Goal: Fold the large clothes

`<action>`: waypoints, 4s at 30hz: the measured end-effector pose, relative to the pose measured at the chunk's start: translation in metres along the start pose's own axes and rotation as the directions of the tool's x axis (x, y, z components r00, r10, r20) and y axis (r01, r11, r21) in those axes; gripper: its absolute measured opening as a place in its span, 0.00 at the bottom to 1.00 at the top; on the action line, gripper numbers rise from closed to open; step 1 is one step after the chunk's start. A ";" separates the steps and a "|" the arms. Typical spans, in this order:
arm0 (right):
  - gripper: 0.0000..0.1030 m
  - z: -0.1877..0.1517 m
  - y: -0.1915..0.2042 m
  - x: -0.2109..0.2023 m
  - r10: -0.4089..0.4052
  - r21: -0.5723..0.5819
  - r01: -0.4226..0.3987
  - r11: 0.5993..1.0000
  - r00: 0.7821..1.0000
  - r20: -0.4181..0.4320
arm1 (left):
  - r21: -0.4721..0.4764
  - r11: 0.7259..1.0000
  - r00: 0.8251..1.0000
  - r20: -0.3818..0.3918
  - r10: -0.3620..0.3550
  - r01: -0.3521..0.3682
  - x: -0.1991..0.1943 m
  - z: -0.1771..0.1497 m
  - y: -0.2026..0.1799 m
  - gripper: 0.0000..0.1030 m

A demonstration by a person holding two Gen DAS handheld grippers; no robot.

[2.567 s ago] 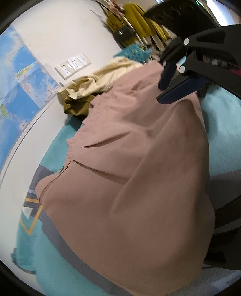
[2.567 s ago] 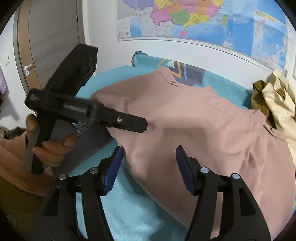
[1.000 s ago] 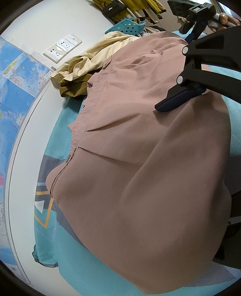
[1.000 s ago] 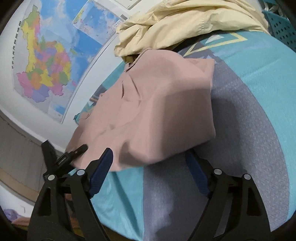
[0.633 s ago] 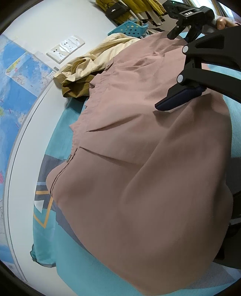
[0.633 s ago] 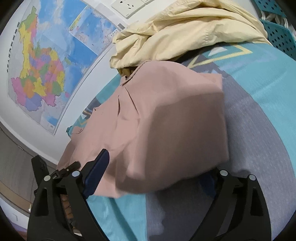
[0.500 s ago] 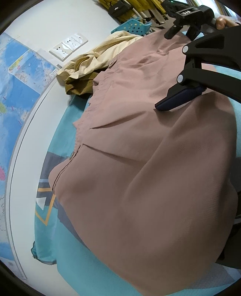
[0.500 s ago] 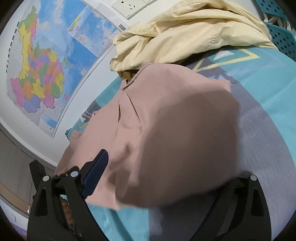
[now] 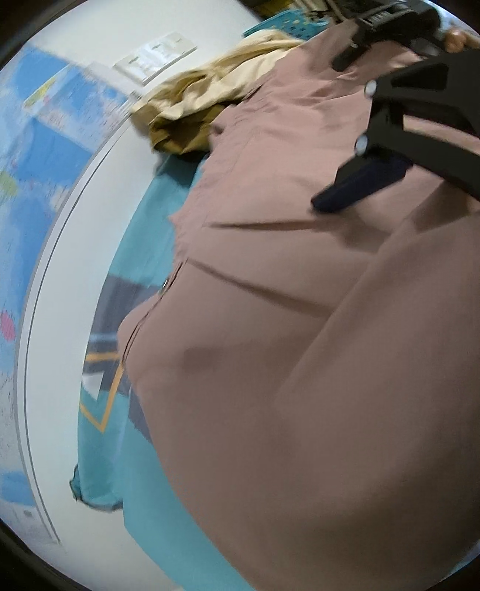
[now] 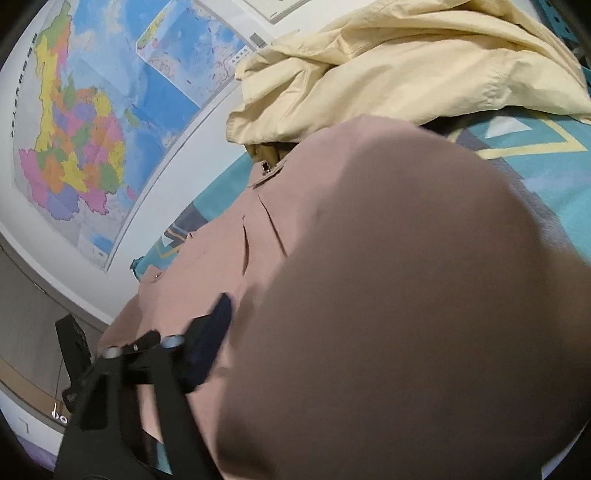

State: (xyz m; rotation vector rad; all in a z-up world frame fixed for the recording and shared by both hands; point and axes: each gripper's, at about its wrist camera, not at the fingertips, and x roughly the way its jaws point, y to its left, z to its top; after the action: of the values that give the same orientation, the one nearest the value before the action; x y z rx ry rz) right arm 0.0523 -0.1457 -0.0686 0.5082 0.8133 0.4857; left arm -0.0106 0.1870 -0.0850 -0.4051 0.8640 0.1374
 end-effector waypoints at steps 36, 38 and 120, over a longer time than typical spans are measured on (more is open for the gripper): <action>0.52 0.003 0.014 0.018 0.115 -0.008 -0.117 0.993 0.984 -0.136 | -0.008 0.983 0.982 -0.057 -0.183 0.182 -0.018 0.003 0.034 0.85; 0.55 0.006 0.021 0.025 0.118 -0.017 -0.121 0.992 0.984 -0.134 | 0.034 0.988 0.988 -0.043 -0.147 0.148 -0.013 0.003 0.024 0.87; 0.54 0.025 0.283 0.192 0.202 -0.540 -0.363 0.759 0.920 -0.335 | -0.028 0.888 0.875 0.158 0.457 -0.458 -0.104 0.158 0.287 0.75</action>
State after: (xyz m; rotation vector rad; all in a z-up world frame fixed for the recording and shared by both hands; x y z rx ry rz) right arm 0.1259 0.1800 0.0081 -0.0302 0.7797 1.0719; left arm -0.0452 0.5179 0.0023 -0.1684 0.7871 0.5984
